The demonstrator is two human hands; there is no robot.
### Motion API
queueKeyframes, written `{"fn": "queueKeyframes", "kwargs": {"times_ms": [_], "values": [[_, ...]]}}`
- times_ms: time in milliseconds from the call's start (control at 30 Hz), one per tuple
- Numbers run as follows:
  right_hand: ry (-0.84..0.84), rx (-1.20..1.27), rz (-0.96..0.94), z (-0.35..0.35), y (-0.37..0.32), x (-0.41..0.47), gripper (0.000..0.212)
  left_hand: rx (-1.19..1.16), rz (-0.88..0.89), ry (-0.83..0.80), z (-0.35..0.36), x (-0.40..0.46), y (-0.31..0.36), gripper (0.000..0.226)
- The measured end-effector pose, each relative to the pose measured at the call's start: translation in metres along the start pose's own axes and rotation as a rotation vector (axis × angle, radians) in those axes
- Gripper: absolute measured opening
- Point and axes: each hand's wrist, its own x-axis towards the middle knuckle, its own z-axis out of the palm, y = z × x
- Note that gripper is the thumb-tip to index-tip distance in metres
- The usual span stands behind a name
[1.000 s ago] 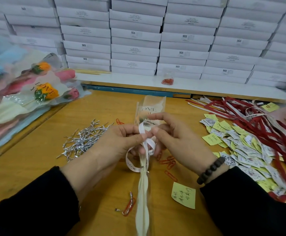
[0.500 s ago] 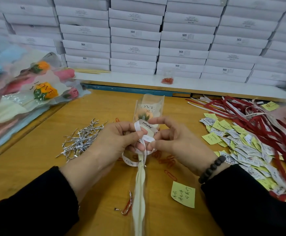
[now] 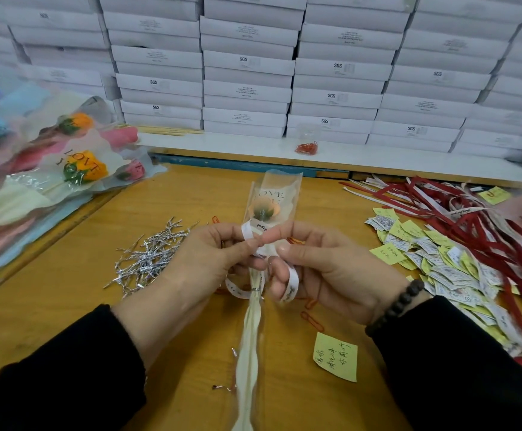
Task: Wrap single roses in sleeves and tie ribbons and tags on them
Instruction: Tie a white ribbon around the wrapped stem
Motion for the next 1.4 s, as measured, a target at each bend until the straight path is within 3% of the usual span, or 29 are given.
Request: {"fn": "queueKeyframes", "kwargs": {"times_ms": [133, 233, 333, 500, 667, 900, 1067, 1133, 1300, 1400], "values": [[-0.188, -0.013, 0.153, 0.002, -0.011, -0.007, 0.008, -0.018, 0.001, -0.002, 0.001, 0.001, -0.001, 0.011], [-0.221, -0.276, 0.225, 0.002, -0.018, -0.01, 0.009, -0.037, -0.007, -0.005, 0.0, 0.002, -0.003, 0.007], [-0.063, -0.629, 0.217, 0.001, -0.019, -0.008, 0.009, -0.04, -0.018, -0.003, -0.001, 0.002, -0.004, 0.011], [0.362, -0.768, -0.017, -0.003, 0.002, 0.004, 0.016, -0.057, -0.035, -0.015, -0.001, 0.002, -0.002, 0.006], [0.329, -0.597, -0.088, 0.0, 0.02, 0.014, 0.022, -0.027, -0.006, -0.032, -0.001, 0.001, -0.002, 0.01], [0.393, -0.693, -0.146, 0.005, 0.028, 0.02, 0.014, 0.009, 0.0, -0.012, 0.0, 0.0, -0.001, 0.01], [0.421, -0.804, -0.083, 0.004, 0.03, 0.023, 0.009, 0.094, -0.001, 0.02, 0.001, -0.001, -0.002, 0.01], [0.427, -0.751, -0.043, 0.003, 0.03, 0.022, 0.005, 0.124, -0.007, 0.019, 0.001, -0.001, -0.003, 0.009], [0.468, -0.578, -0.008, 0.001, 0.029, 0.019, 0.022, 0.129, -0.014, 0.022, 0.001, 0.0, -0.004, 0.012], [0.424, -0.487, 0.021, 0.002, 0.027, 0.017, 0.017, 0.155, -0.009, 0.005, 0.003, -0.001, -0.003, 0.01]]}}
